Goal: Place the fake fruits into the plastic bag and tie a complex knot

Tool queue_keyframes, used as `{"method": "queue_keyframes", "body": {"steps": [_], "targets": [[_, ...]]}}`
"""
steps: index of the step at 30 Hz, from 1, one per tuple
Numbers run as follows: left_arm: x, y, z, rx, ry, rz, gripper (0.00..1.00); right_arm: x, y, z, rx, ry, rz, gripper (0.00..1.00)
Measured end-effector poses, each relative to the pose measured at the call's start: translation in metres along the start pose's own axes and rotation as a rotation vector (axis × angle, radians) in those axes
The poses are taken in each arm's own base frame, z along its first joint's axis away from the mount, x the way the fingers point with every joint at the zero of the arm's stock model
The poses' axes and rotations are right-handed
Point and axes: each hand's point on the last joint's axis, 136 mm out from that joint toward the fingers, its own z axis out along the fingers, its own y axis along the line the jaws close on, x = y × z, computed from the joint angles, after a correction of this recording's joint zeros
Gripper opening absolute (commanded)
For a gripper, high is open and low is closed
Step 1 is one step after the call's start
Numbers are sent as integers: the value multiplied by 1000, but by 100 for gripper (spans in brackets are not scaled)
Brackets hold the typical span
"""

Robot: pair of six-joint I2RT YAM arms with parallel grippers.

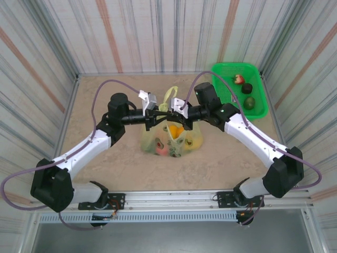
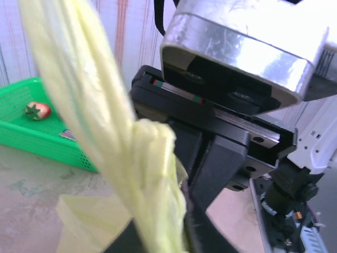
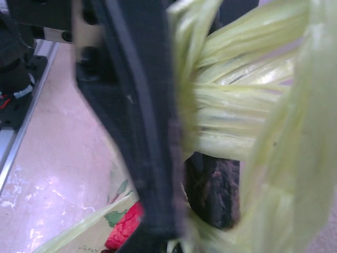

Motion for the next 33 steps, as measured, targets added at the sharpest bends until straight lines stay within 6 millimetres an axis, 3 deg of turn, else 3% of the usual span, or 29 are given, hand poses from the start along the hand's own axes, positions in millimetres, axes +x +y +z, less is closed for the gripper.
{"method": "queue_keyframes", "body": {"steps": [2, 8, 12, 14, 20, 24, 26, 28, 30, 33], "targets": [[0, -1, 0, 3, 0, 6, 0, 0, 0, 0, 0, 2, 1, 0], [0, -1, -1, -4, -9, 18, 0, 0, -1, -1, 10, -1, -3, 0], [1, -1, -1, -7, -19, 18, 0, 1, -3, -5, 59, -14, -16, 25], [3, 1, -2, -13, -22, 6, 0, 4, -3, -9, 106, -23, -22, 31], [3, 4, -4, -23, -46, -20, 0, 15, -8, -24, 277, -70, -57, 34], [-3, 4, -5, -18, -68, -26, 0, 14, -12, -21, 339, -100, -71, 34], [-3, 3, -4, -17, -71, -33, 0, 7, -12, -17, 352, -116, -88, 33], [-3, 3, -5, -16, -73, -38, 0, 0, -13, -14, 368, -132, -109, 0], [-3, 3, -4, -16, -74, -37, 3, -3, -12, -12, 373, -141, -114, 0], [-2, 2, -4, -12, -69, -37, 18, -3, -12, -12, 365, -134, -115, 0]]}}
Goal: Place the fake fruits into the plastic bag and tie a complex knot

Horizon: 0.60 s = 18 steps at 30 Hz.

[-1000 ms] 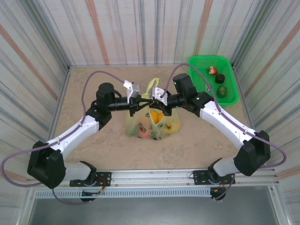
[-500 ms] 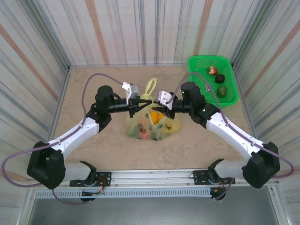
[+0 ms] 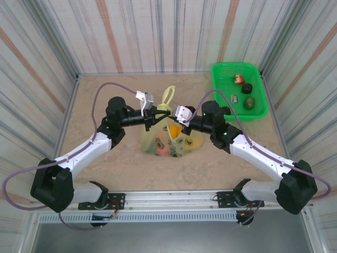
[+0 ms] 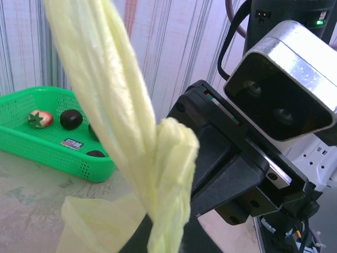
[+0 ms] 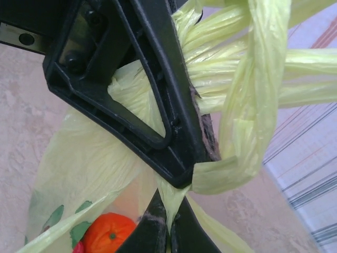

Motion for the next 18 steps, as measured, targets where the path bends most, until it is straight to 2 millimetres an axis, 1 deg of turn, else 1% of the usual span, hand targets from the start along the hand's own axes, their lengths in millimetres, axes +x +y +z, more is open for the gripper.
{"method": "queue_keyframes", "body": {"steps": [3, 4, 7, 10, 14, 16, 18], "targets": [[2, -4, 2, 14, 8, -5, 31, -2, -2, -3, -30, 5, -1, 0], [3, -5, 2, 18, 10, -7, 33, -3, -2, -4, -41, 5, -3, 0], [5, -6, 2, 25, 19, -7, 39, -3, -3, -10, -84, 0, 4, 0], [8, -7, 2, 34, 32, -14, 44, -5, 2, -16, -146, -3, 10, 0], [6, -11, 2, 59, 39, -11, 51, -16, 10, -24, -230, -7, -5, 0], [4, -13, 2, 71, 40, -11, 55, -22, 12, -24, -261, -14, -13, 0], [4, -15, 2, 84, 42, -8, 57, -23, 14, -23, -291, -11, -13, 0]]}}
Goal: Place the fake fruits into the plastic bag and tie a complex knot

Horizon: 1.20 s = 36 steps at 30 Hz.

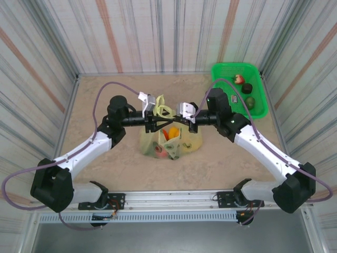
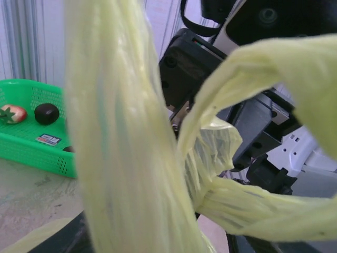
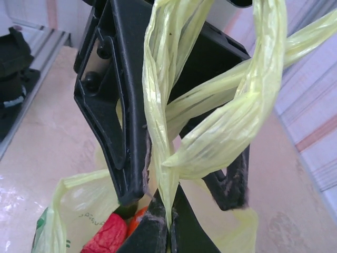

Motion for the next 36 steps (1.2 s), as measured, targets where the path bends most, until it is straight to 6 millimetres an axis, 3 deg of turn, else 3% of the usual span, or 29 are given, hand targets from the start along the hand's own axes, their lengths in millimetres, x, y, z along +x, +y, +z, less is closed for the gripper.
{"method": "queue_keyframes", "body": {"steps": [5, 7, 10, 14, 19, 23, 30, 36], "targets": [[4, -3, 1, 15, 17, -5, 56, 9, 5, 9, -56, 28, 29, 0], [6, -4, 2, 20, 23, -6, 45, 12, 5, 13, -66, 39, 36, 0], [8, -3, 2, 6, 32, -3, 54, 13, 1, 13, -51, 37, 59, 0], [4, 3, -4, -75, 35, 12, 68, 20, -25, -9, 71, 5, 117, 0], [-15, 9, -19, -231, 3, 74, 73, 28, -54, -46, 230, -42, 187, 0], [-25, 17, -29, -322, -21, 90, 75, 27, -60, -60, 283, -81, 215, 0], [-8, 34, -48, -485, -9, 58, 84, 24, -67, -71, 330, -121, 240, 0], [2, 46, -62, -588, -21, 62, 84, 26, -71, -84, 379, -141, 261, 0]]}}
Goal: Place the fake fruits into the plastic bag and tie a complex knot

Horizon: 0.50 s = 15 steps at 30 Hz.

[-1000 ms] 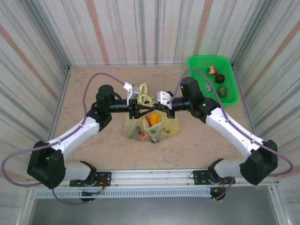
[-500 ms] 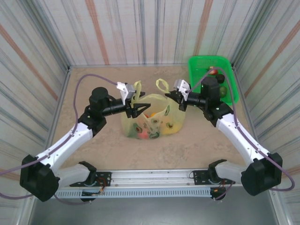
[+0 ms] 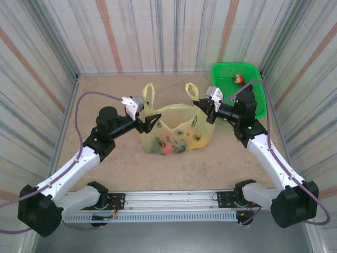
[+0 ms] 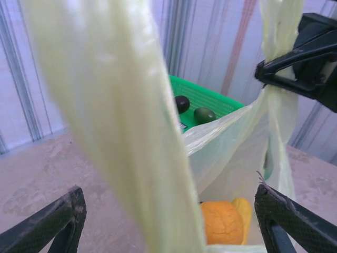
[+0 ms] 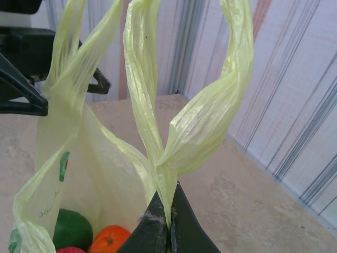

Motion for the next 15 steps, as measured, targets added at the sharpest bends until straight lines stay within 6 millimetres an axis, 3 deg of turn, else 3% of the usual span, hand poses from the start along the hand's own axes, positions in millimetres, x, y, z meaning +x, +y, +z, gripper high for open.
{"method": "queue_keyframes", "body": {"steps": [5, 11, 15], "targets": [[11, 5, 2, -21, -14, -1, 77, -6, -2, -3, 10, -17, -4, 0], [9, 6, 12, -2, -46, -16, 50, -10, 1, -3, -3, -31, 2, 0], [2, 4, 16, 20, -82, -8, 42, -10, 13, 3, -49, -33, -1, 0]]}}
